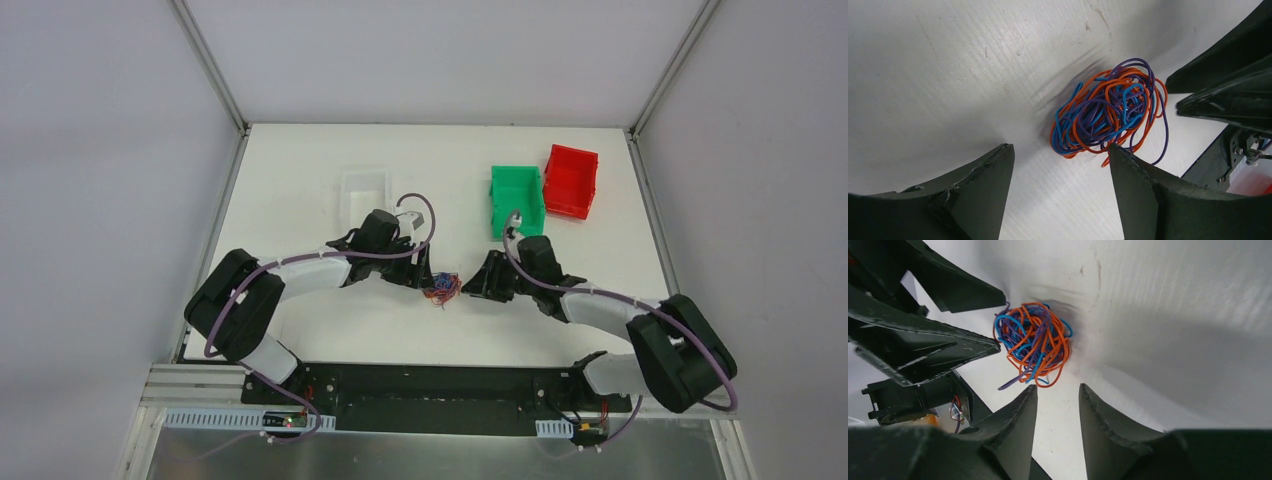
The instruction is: Untangle the cables
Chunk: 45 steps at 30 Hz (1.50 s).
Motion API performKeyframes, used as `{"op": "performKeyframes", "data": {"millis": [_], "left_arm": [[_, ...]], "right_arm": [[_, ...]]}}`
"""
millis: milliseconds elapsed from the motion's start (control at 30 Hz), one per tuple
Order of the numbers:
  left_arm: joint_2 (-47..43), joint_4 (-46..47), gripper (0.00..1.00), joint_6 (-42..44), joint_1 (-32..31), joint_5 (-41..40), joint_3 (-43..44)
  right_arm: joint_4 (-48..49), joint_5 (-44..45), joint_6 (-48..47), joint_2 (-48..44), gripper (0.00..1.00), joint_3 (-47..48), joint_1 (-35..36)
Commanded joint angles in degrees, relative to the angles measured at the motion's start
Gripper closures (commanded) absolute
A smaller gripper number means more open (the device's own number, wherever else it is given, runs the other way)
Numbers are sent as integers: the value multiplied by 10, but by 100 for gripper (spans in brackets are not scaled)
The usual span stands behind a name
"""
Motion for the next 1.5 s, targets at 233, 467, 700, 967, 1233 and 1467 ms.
{"op": "performKeyframes", "data": {"millis": [233,467,700,967,1233,1467], "left_arm": [[8,57,38,-36,-6,4,14],[18,94,43,-60,-9,3,5],[11,113,46,-70,-12,-13,-12],[-3,175,44,-98,-20,-40,-57],[-13,183,43,-96,-24,-54,-69],[11,178,52,-95,-25,-42,-52]], "right_arm": [[73,40,30,97,62,52,62],[92,83,40,65,59,27,64],[74,126,24,-4,48,7,66],[39,123,16,9,58,25,68],[53,115,17,66,60,53,82],[55,121,17,83,68,59,93]]}}
